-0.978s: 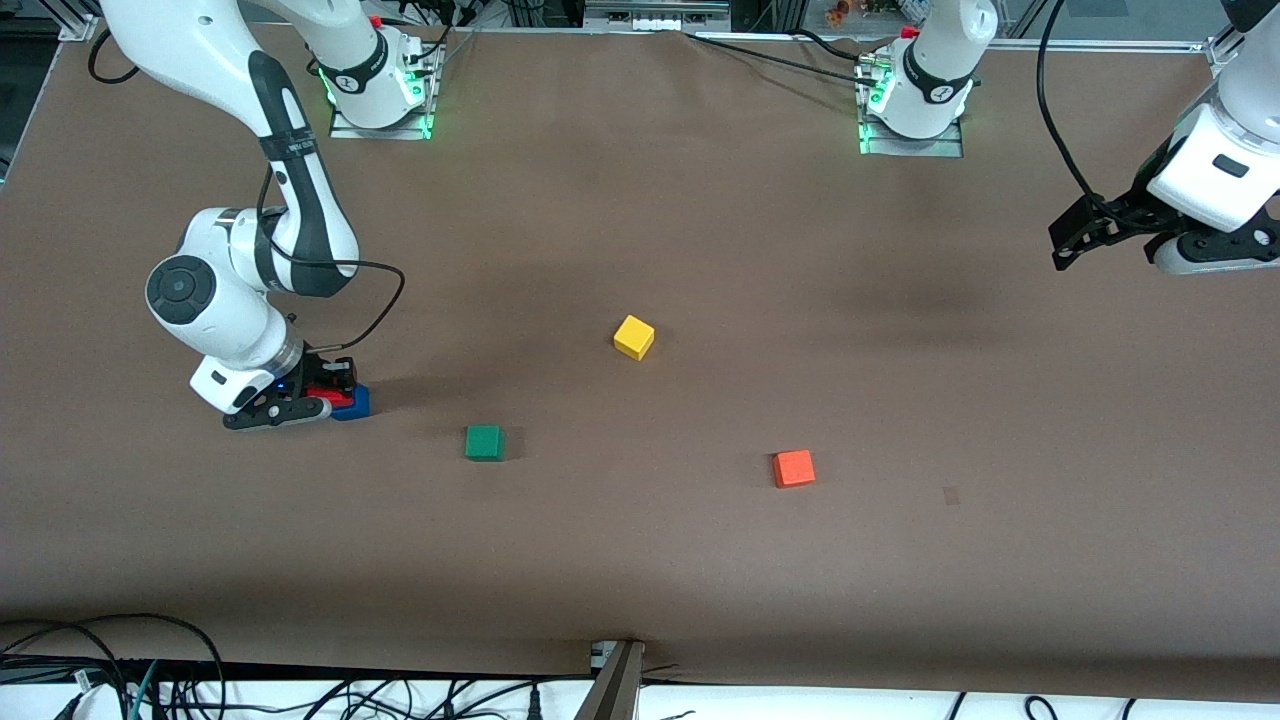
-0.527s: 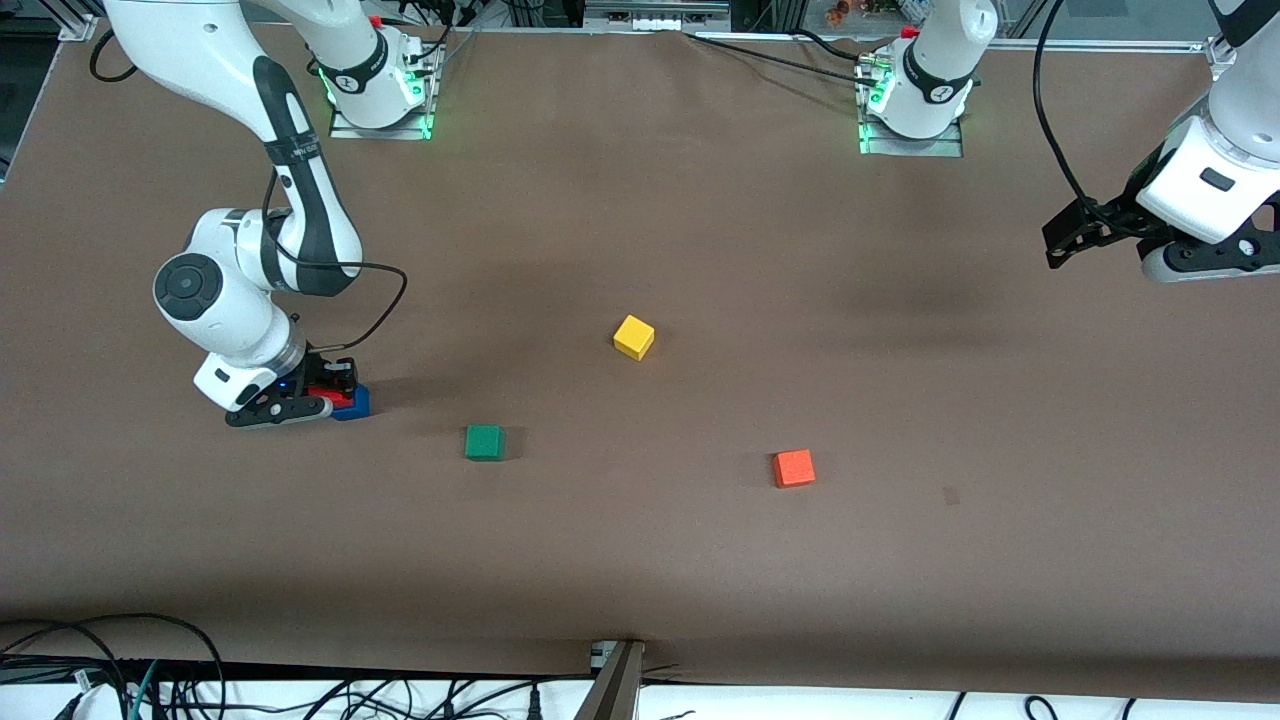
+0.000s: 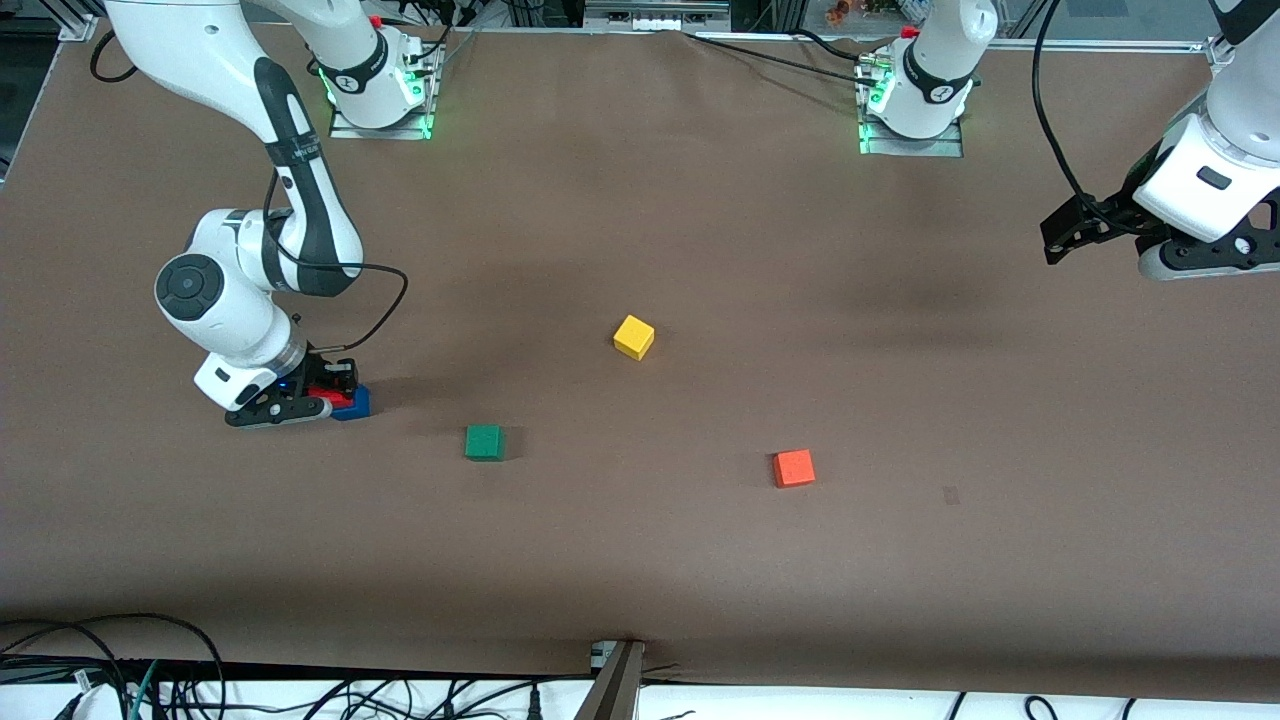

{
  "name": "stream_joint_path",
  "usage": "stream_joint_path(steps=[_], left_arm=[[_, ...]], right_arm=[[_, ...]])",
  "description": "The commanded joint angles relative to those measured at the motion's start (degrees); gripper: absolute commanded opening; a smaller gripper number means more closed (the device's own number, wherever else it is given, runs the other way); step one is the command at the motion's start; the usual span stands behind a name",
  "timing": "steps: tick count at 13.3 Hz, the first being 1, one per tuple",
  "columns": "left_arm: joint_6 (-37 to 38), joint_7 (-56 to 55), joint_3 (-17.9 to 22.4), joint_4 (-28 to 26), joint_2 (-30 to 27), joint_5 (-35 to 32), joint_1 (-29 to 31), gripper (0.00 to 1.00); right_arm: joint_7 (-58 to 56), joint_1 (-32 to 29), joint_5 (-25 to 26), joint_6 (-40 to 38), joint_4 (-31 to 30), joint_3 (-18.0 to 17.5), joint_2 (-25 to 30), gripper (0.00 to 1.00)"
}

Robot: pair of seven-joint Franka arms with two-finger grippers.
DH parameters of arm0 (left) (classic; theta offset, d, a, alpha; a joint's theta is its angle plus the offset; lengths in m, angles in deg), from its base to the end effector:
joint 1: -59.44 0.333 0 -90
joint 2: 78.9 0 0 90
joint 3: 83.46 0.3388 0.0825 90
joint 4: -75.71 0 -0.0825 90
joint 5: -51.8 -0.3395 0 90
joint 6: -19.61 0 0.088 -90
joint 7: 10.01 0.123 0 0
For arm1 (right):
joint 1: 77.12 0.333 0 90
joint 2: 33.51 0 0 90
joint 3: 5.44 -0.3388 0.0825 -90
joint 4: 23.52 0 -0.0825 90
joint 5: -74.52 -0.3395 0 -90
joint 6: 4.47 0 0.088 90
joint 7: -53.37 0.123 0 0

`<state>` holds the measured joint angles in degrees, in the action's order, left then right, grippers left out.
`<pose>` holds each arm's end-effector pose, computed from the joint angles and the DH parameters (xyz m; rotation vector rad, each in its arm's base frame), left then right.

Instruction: Pass red block to right arm, stack on blue

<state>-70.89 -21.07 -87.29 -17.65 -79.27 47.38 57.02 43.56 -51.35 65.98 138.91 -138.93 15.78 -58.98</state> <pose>0.5043 -0.0459 0.6107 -3.0555 -0.1247 0.0479 0.5901 0.0602 0.2893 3.0626 0.2658 0.1186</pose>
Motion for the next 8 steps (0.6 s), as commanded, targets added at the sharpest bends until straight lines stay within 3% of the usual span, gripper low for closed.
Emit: stream_joint_path(steps=[1, 8], left_arm=[[1.8, -0.1, 0.2, 2.0, 0.8, 0.3, -0.7, 1.00], [4.0, -0.1, 0.1, 3.0, 0.8, 0.2, -0.8, 1.00]], right_arm=[[0.8, 0.3, 0.1, 1.2, -0.8, 0.1, 0.3, 0.22], [1.6, 0.4, 0.0, 1.6, -0.9, 0.0, 0.2, 0.22]])
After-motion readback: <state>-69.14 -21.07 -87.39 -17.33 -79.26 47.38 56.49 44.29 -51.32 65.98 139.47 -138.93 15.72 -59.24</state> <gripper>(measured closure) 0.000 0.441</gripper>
